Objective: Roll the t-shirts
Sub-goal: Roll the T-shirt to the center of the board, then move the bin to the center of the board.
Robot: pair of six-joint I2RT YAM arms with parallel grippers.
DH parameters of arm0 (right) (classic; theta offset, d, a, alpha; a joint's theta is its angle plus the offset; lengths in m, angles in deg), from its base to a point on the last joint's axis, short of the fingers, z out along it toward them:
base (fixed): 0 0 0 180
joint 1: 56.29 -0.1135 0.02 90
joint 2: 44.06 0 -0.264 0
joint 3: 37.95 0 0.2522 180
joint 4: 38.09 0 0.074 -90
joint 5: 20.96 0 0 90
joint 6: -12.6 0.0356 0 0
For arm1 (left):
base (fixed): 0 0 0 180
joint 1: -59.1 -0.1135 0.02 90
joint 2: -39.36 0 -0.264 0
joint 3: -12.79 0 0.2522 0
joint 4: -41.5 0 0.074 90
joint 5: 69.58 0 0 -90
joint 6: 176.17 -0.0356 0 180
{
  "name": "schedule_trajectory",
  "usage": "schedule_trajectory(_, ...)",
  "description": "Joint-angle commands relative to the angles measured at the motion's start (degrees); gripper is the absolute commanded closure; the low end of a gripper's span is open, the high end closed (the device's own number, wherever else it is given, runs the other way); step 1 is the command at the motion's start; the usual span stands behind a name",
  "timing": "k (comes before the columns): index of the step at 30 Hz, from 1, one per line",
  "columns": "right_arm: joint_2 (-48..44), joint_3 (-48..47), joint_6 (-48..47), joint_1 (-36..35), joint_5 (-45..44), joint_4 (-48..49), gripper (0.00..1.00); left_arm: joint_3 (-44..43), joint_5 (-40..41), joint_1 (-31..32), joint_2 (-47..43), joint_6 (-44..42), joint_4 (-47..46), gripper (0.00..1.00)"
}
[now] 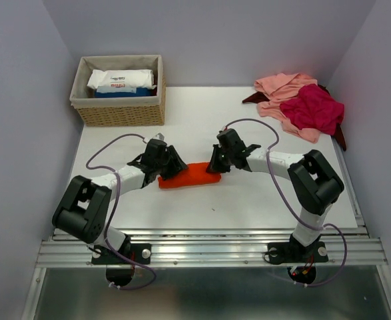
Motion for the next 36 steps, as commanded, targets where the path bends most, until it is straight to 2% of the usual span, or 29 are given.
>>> schedule_trajectory(1,3.58,0.65,-2.20,-0.21,-1.24,0.80,0.92,1.38,0.71,0.33,2.88,-0.77,-2.63,0.38)
schedule_trajectory(7,1.22,0.65,-2.99,-0.21,-1.77,-0.34,0.92,-0.71,4.57,0.33,-0.27,-3.05,2.20,0.38)
schedule_trajectory(10,-4.38,-1.10,-5.27,-0.21,-7.20,-3.42,0.92,-3.70,7.56,0.24,-4.48,-4.81,6.51,0.38)
schedule_trajectory(14,-11.59,-2.51,-8.17,-0.21,-15.28,-5.97,0.84,-7.39,11.87,-0.37,-10.80,-7.54,11.43,0.37)
schedule_trajectory(17,-14.77,-4.00,-9.93,-0.21,-18.72,-8.17,0.74,-11.61,12.92,-1.86,-13.10,-9.64,14.59,0.36)
schedule_trajectory(19,-15.83,-4.53,-10.29,-0.21,-20.57,-9.57,0.63,-16.17,13.54,-2.57,-13.28,-11.84,16.70,0.36)
schedule_trajectory(20,-16.45,-4.71,-10.37,-0.21,-21.97,-9.84,0.60,-18.02,13.98,-3.09,-12.94,-12.72,17.49,0.36)
schedule_trajectory(23,-18.56,-4.62,-10.64,-0.21,-23.74,-10.72,0.39,-26.89,17.66,-3.89,-10.74,-17.64,20.83,0.33)
schedule_trajectory(24,-19.43,-4.45,-10.73,-0.21,-24.18,-10.98,0.26,-31.87,19.85,-4.85,-8.21,-18.78,22.58,0.31)
schedule_trajectory(27,-20.15,-4.36,-10.82,-0.21,-24.45,-11.33,0.14,-39.11,22.77,-6.96,-2.14,-22.48,25.14,0.27)
schedule_trajectory(33,-19.80,-4.27,-10.81,-0.21,-23.75,-11.95,0.08,-53.52,26.81,-9.51,9.20,-27.30,24.10,0.25)
schedule_trajectory(36,-19.62,-4.10,-10.46,-0.21,-23.04,-11.77,0.08,-57.22,27.08,-10.04,14.13,-31.25,22.61,0.25)
